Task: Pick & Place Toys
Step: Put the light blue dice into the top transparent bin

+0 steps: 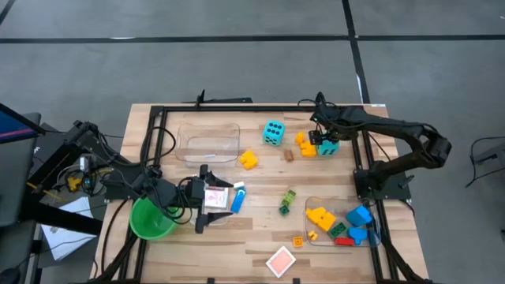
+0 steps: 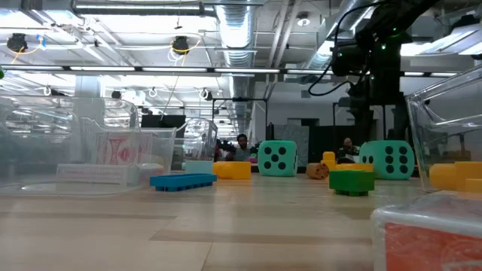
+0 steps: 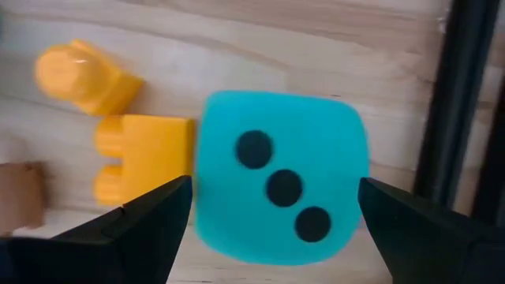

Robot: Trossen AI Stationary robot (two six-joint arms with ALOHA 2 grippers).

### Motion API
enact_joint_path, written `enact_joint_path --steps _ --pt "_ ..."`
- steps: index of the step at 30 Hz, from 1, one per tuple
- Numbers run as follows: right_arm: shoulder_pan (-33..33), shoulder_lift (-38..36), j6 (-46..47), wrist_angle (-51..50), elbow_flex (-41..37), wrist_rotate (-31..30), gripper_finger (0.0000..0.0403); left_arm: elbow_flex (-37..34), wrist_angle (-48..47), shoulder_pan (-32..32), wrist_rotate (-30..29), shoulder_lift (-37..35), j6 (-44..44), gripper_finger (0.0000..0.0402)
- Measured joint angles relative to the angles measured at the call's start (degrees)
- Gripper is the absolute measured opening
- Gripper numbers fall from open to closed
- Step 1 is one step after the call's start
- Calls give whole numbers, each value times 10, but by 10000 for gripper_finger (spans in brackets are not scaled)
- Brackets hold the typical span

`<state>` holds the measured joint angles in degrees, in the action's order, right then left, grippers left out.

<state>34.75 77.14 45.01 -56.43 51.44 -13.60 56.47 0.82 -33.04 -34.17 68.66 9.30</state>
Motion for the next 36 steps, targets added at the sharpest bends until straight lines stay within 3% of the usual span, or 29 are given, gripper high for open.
enact_joint_path --steps 6,11,22,36 --pt "-16 -7 -1 17 0 -9 353 0 0 0 0 0 12 369" --pt "-45 -49 44 3 -10 -94 353 0 0 0 0 0 13 369" --pt "-105 -173 142 210 -198 -140 353 0 -2 0 0 0 17 369" --pt "-160 -224 148 228 -208 -221 353 0 2 0 -1 0 12 369"
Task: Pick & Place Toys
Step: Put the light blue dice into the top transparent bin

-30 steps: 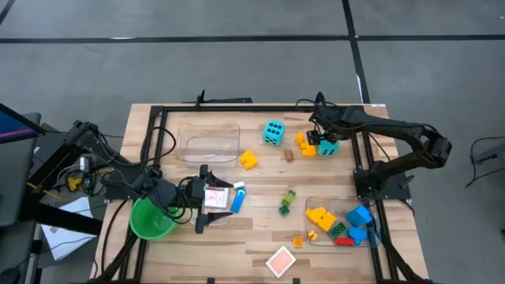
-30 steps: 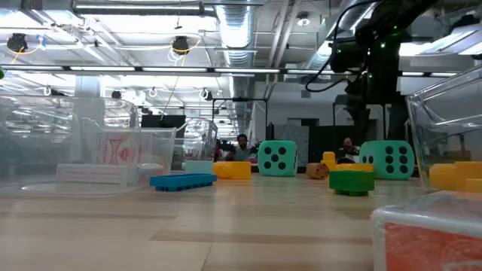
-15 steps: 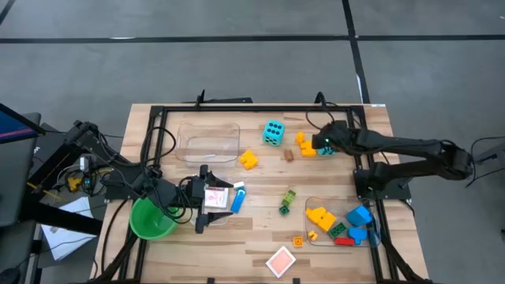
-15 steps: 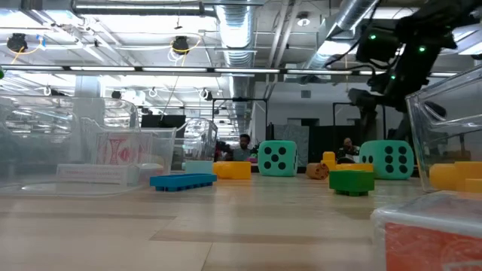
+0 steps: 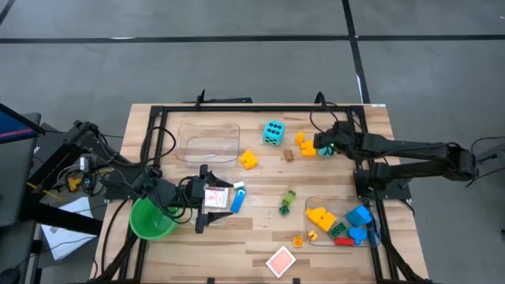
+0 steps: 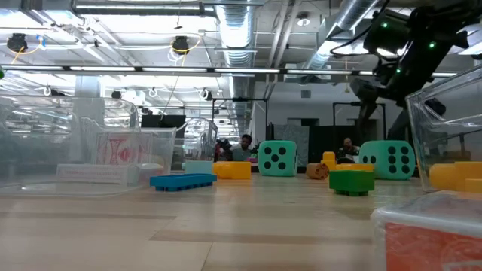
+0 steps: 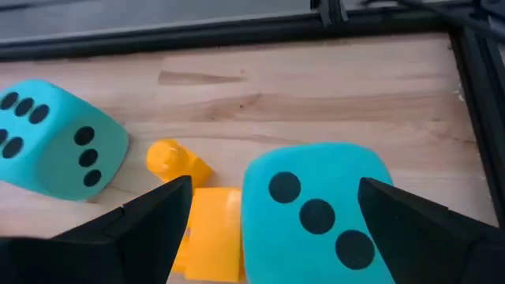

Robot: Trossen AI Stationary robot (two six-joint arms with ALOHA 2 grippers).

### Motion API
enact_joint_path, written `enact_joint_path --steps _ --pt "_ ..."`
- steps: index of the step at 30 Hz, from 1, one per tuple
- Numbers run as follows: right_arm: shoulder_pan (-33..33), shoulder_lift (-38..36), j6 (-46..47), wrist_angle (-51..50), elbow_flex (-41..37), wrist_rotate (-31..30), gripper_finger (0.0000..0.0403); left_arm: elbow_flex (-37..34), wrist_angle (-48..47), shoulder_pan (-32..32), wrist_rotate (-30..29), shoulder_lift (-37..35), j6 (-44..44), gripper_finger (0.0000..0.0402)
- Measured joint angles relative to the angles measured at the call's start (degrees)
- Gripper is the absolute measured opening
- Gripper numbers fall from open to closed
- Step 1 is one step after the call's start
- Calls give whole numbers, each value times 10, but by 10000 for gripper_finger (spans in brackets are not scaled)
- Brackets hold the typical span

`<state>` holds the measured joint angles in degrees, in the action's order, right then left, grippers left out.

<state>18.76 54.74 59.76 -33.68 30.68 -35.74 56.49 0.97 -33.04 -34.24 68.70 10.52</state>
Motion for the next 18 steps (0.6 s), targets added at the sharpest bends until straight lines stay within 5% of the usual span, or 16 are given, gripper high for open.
enact_joint_path --steps 8,18 --pt "-60 35 42 -20 1 -108 353 0 0 0 0 0 0 369" --pt "-56 79 98 -53 1 -123 353 0 0 0 0 0 2 369"
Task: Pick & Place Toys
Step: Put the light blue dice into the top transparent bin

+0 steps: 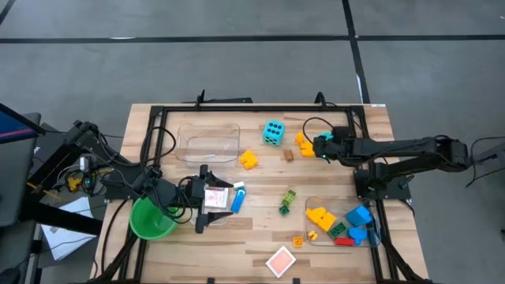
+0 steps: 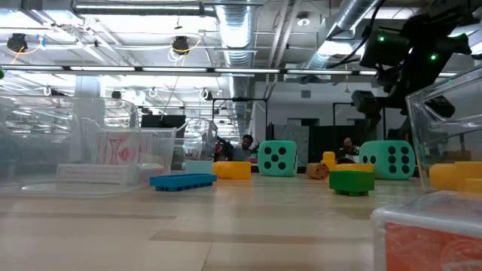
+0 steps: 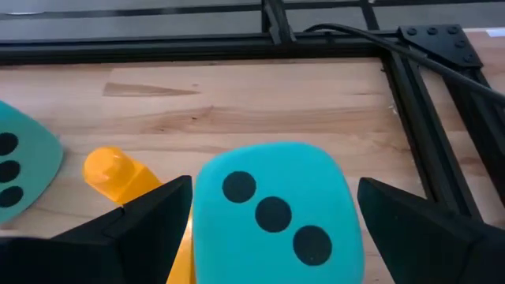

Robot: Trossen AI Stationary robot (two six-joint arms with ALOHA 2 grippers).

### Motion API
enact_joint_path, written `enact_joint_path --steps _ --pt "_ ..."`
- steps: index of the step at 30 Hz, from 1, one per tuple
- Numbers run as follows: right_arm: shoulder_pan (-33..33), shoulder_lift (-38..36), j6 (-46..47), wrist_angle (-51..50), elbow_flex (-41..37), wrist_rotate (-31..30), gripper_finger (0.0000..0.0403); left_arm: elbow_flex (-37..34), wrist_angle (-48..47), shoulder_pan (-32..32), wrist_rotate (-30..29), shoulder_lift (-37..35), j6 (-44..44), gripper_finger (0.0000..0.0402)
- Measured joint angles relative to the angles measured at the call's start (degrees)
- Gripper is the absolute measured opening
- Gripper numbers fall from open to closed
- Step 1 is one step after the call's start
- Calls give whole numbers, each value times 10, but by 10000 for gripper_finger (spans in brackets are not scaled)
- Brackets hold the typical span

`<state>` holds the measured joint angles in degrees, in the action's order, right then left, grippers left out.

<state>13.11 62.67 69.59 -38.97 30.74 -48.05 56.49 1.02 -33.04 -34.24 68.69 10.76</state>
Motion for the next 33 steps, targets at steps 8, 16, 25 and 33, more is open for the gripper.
enact_joint_path --steps 8,16,25,33 --pt "16 -1 -10 -9 0 1 353 0 0 0 0 0 2 369" --pt "16 -1 -23 -2 0 4 353 0 0 0 0 0 6 369" --pt "30 -2 -38 74 -46 21 353 0 -1 0 0 0 7 369" --pt "32 -32 -77 175 -97 30 353 0 -1 0 0 0 7 369"
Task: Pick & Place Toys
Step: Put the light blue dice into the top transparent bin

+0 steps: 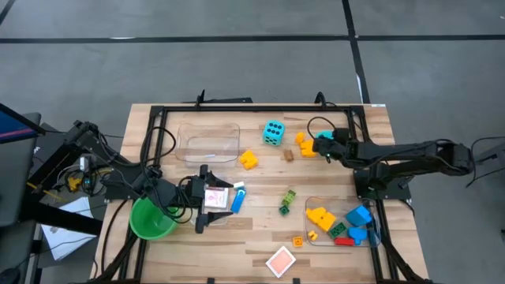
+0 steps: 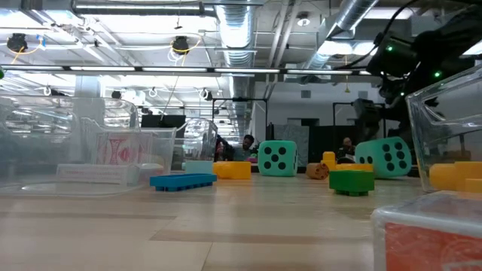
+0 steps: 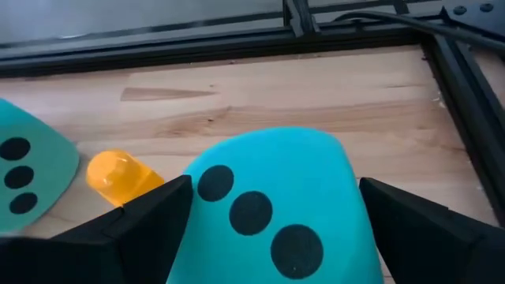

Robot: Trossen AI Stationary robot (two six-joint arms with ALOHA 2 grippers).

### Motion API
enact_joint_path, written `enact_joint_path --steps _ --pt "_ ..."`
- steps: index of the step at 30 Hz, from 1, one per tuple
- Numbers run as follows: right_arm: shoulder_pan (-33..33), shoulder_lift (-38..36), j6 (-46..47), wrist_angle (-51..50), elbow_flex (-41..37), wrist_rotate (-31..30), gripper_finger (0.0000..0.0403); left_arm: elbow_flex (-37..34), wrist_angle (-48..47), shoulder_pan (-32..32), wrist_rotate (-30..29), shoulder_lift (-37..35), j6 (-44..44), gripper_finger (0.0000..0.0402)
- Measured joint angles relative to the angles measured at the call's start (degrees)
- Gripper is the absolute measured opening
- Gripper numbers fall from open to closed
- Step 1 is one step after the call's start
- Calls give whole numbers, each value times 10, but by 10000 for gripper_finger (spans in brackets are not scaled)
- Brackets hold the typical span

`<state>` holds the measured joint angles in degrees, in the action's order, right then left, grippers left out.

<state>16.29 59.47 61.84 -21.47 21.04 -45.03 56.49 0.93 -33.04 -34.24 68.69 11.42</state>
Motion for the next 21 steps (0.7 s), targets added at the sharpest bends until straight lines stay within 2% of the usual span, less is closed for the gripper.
enact_joint_path --steps 21 --pt "-26 -67 -26 -32 -3 -25 353 0 0 0 0 0 6 369"
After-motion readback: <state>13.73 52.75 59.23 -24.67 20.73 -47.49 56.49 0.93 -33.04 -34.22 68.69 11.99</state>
